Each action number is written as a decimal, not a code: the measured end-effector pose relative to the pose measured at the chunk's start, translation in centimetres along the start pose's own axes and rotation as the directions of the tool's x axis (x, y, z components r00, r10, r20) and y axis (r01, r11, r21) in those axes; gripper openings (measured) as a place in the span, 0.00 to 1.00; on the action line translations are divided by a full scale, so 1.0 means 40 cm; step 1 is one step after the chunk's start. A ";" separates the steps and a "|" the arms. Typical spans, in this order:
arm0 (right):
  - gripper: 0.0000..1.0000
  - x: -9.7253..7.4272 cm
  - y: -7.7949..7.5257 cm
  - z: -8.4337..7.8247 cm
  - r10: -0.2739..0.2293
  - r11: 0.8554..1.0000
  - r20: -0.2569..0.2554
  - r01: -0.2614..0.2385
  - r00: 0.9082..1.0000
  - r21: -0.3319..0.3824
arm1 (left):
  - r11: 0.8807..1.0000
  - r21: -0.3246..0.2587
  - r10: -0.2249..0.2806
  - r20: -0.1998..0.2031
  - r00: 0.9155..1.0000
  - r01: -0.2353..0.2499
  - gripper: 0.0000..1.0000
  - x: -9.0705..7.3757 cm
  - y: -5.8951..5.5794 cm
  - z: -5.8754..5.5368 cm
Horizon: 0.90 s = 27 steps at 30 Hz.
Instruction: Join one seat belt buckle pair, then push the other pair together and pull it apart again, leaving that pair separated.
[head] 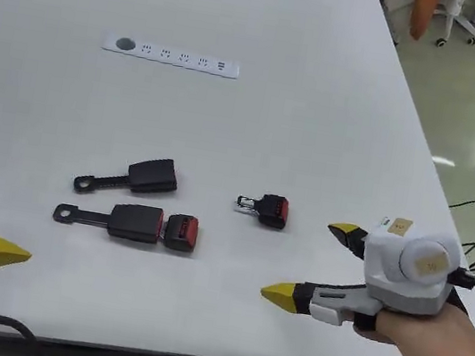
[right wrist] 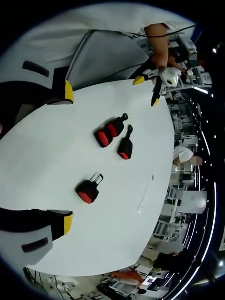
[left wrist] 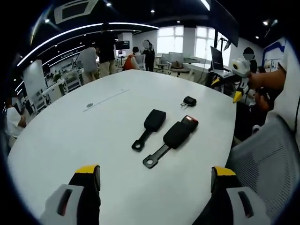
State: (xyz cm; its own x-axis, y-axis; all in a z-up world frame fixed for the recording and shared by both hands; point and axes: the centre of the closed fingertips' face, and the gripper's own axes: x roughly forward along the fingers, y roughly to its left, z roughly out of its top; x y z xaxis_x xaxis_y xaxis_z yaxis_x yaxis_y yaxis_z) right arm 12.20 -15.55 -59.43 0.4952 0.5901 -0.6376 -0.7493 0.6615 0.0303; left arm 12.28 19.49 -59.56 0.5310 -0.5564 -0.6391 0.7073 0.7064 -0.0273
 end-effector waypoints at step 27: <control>1.00 0.010 0.022 0.018 -0.065 0.995 0.076 0.058 0.995 0.084 | 0.999 -0.052 -0.011 0.064 0.998 0.015 1.00 -0.013 -0.020 -0.017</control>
State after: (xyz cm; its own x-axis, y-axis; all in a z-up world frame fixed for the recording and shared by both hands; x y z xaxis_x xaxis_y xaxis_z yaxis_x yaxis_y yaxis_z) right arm 12.05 -14.40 -59.10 0.5747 0.5794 -0.5780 -0.6795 0.7315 0.0576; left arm 11.10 19.51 -59.72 0.5519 -0.5914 -0.5879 0.6898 0.7200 -0.0767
